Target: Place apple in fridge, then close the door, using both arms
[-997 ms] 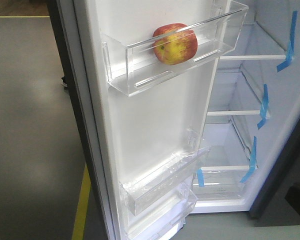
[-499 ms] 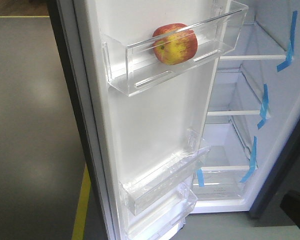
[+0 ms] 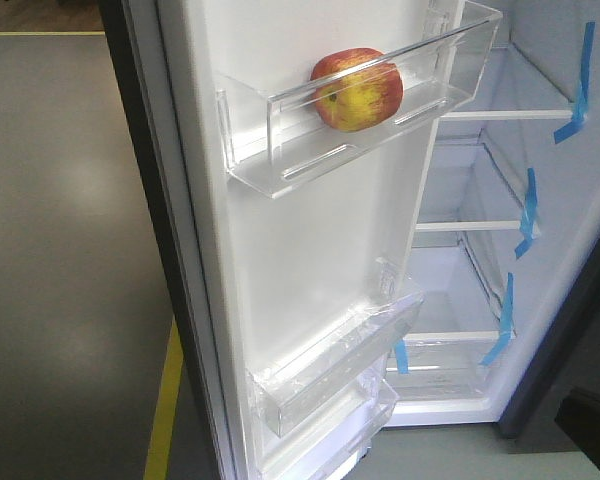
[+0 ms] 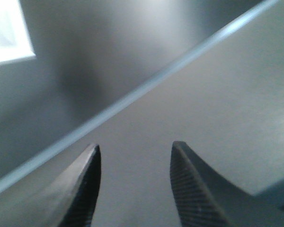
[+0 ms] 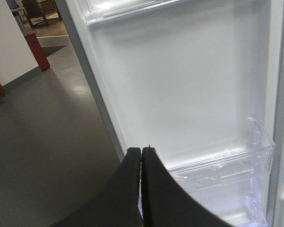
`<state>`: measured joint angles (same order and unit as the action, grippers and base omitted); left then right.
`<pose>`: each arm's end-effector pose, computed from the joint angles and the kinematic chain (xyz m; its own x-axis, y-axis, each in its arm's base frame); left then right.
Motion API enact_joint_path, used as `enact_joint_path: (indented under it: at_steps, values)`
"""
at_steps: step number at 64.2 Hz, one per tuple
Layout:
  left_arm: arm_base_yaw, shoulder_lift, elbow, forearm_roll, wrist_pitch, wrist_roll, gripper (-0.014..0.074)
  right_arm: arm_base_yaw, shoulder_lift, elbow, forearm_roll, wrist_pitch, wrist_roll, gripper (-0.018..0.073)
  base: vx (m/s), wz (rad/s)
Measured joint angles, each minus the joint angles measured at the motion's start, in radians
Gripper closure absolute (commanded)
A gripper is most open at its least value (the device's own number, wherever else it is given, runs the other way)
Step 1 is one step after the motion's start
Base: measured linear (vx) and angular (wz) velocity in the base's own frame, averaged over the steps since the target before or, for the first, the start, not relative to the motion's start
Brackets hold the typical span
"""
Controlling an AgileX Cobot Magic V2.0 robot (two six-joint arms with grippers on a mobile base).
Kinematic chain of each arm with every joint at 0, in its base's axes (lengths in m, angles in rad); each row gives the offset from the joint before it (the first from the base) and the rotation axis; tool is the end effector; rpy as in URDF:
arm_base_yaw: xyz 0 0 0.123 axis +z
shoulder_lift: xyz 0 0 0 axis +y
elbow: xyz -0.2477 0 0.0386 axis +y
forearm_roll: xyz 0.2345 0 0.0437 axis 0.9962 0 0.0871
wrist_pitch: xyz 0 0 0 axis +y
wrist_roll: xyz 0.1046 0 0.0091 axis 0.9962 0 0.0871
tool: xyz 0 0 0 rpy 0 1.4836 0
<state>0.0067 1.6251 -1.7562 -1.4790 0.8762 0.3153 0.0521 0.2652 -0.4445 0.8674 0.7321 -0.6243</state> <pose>0.3465 -0.0780 0.4495 -0.6303 -0.5818 -0.5141 0.4318 0.2877 -0.8549 0.0784 0.0577 0.2867 -0.3069 0.0663 -0.9494 -0.5098 0.8310 0.2228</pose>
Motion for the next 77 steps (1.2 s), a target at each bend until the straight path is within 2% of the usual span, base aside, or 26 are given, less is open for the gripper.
enact_joint_path:
  at_steps: [12,19,30,44,50,58,65,71,77]
  values:
    - [-0.002,0.001,0.000,-0.079,0.146,0.059,0.0254,0.000,0.000,0.000,0.000,0.000,0.000,0.0563,0.00,0.00]
    - [-0.031,0.001,0.000,-0.129,0.203,0.098,0.0254,0.000,0.000,0.000,0.000,0.000,0.000,0.0563,0.00,0.00]
    - [-0.127,0.001,0.000,-0.161,0.222,0.144,0.0254,0.000,0.000,0.000,0.000,0.000,0.000,0.0563,0.00,0.00]
    - [-0.301,0.001,-0.003,-0.170,0.246,0.219,0.0255,0.000,0.000,0.000,0.000,0.000,0.000,0.0563,0.00,0.00]
    - [-0.345,0.000,-0.003,-0.170,0.255,0.246,0.0255,0.000,0.000,0.000,0.001,0.000,0.000,0.0561,0.00,0.00]
    - [-0.353,0.000,-0.003,-0.170,0.228,0.300,0.0255,0.000,0.000,0.000,0.002,-0.001,0.000,0.0552,0.00,0.00]
    - [-0.336,0.000,-0.003,-0.169,0.194,0.346,0.0255,0.000,0.000,0.000,0.002,-0.014,-0.002,0.0508,0.00,0.00]
    - [-0.314,0.000,-0.003,-0.164,0.169,0.387,0.0255,0.000,0.000,0.000,0.002,-0.035,-0.027,0.0431,0.00,0.00]
    - [-0.288,0.000,-0.003,-0.148,0.138,0.414,0.0255,0.000,0.003,0.000,0.005,-0.064,-0.063,0.0314,0.00,0.00]
